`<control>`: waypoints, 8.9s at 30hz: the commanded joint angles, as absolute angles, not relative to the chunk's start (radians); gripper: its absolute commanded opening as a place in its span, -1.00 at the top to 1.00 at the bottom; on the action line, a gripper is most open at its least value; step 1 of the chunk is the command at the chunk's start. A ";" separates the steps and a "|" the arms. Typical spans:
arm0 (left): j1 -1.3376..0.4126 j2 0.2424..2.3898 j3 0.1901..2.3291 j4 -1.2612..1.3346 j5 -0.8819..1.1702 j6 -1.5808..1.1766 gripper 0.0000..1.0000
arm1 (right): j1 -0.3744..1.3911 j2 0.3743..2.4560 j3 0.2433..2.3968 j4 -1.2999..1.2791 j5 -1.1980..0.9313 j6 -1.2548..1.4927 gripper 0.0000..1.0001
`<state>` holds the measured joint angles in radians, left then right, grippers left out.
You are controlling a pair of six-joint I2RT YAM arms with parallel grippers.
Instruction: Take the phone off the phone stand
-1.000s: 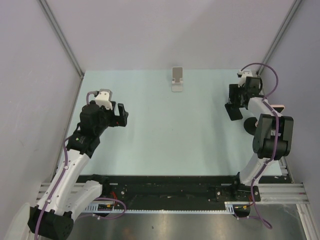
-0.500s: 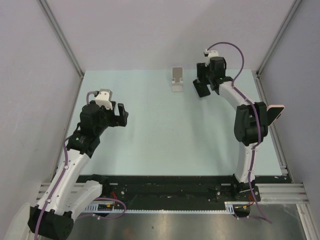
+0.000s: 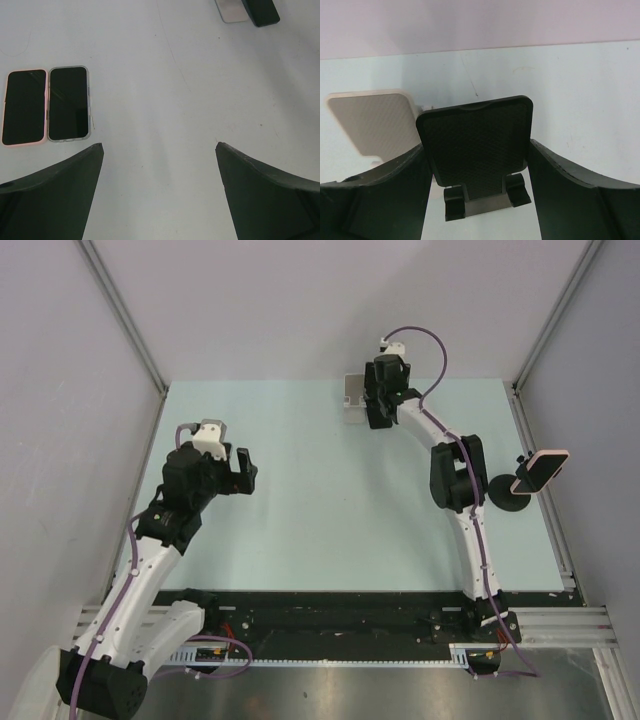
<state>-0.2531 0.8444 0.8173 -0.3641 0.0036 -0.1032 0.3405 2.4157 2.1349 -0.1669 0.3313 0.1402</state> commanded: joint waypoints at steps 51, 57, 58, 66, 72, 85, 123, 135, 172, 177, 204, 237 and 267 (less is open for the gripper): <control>-0.259 0.850 0.810 -0.334 -0.025 -0.067 -1.00 | 0.407 2.450 2.054 0.229 0.698 0.115 0.53; -0.259 0.848 0.808 -0.333 -0.026 -0.066 -1.00 | 0.407 2.467 2.054 0.239 0.703 0.109 0.49; -0.259 0.850 0.808 -0.334 -0.028 -0.066 -1.00 | 0.407 2.467 2.054 0.241 0.706 0.109 0.39; -0.259 0.851 0.808 -0.334 -0.025 -0.067 -1.00 | 0.417 2.405 1.987 0.294 0.693 0.097 -0.02; -0.258 0.853 0.807 -0.334 -0.025 -0.066 -1.00 | 0.416 2.401 1.980 0.301 0.684 0.074 -0.20; -0.259 0.857 0.807 -0.334 -0.023 -0.066 -1.00 | 0.417 2.304 1.931 0.296 0.646 0.081 -0.74; -0.259 0.756 0.813 -0.334 0.017 -0.104 -1.00 | -0.208 1.143 1.284 -0.434 0.466 0.184 -0.99; -0.276 0.744 0.808 -0.333 0.005 -0.097 -1.00 | -0.293 1.172 1.259 -0.472 0.340 0.193 -0.99; -0.295 0.775 0.807 -0.333 0.051 -0.089 -1.00 | -0.072 1.167 1.252 -0.580 0.448 0.232 1.00; -0.295 0.791 0.808 -0.330 0.078 -0.081 -1.00 | 0.183 1.154 1.252 -0.509 0.376 0.183 1.00; -0.730 0.925 0.793 -0.161 0.003 -0.135 -1.00 | 0.824 1.275 1.114 -0.086 -0.021 0.003 1.00; -0.781 1.258 0.723 0.166 -0.035 -0.189 0.23 | 0.830 1.212 1.039 -0.117 -0.060 0.014 0.94; -0.801 1.163 0.634 0.190 -0.009 -0.325 0.99 | 0.851 1.230 0.701 0.544 0.035 0.043 -0.43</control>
